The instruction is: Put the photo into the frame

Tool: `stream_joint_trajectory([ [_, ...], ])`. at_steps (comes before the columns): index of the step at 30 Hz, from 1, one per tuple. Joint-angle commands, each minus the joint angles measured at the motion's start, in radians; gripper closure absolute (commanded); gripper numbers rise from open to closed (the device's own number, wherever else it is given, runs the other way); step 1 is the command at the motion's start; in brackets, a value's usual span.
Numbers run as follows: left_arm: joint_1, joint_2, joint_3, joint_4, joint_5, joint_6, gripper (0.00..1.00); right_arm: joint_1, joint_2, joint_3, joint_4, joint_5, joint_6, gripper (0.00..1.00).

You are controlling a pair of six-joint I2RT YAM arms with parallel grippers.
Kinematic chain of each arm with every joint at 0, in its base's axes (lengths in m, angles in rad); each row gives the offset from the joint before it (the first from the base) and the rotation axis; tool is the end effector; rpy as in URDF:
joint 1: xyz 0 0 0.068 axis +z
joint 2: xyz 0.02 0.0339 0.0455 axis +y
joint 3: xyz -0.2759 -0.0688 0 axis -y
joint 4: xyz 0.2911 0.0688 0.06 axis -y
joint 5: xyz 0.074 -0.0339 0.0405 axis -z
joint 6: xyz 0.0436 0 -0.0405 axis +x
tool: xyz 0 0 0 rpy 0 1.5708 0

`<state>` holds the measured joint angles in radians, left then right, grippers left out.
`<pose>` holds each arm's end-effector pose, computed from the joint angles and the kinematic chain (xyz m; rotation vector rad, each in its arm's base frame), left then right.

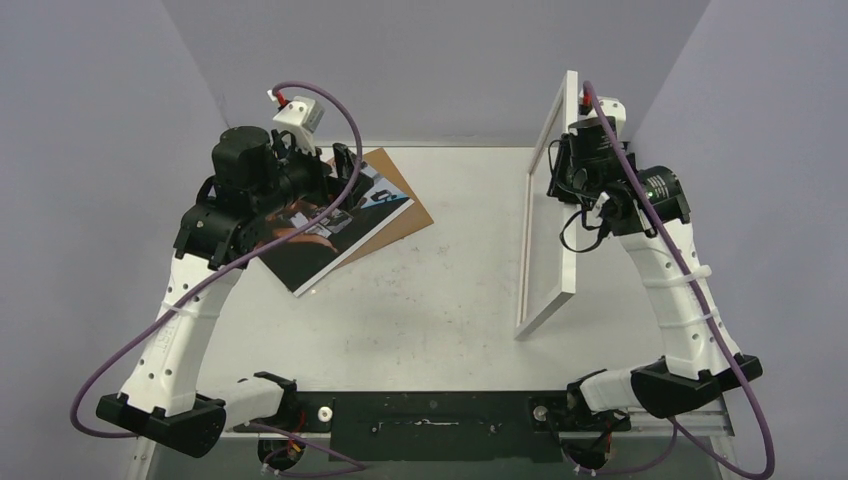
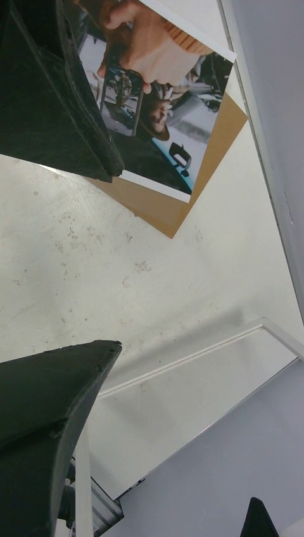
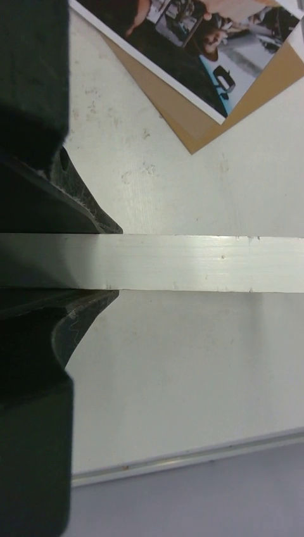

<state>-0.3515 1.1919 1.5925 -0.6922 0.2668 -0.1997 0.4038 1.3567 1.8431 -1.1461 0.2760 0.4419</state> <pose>0.2531 -0.1050 0.5052 0.3315 1.8704 -0.6267 0.2643 0.1000 0.5012 0.1917 2.1979 0.1638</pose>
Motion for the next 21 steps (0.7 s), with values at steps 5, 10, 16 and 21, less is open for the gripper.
stream_joint_trajectory([
  [5,0.003,-0.009,-0.023,0.048,-0.008,-0.005,0.03,-0.010,0.070,0.119,-0.066,0.071,-0.180,1.00],
  [10,0.003,-0.007,-0.040,0.045,-0.050,-0.026,0.03,0.001,0.125,0.064,-0.044,0.081,-0.195,1.00],
  [16,0.005,-0.012,-0.044,0.035,-0.139,-0.081,0.03,0.054,0.188,0.055,-0.080,0.180,-0.157,1.00],
  [21,0.005,-0.013,-0.035,0.032,-0.169,-0.097,0.03,0.133,0.229,0.033,-0.104,0.305,-0.123,1.00],
])
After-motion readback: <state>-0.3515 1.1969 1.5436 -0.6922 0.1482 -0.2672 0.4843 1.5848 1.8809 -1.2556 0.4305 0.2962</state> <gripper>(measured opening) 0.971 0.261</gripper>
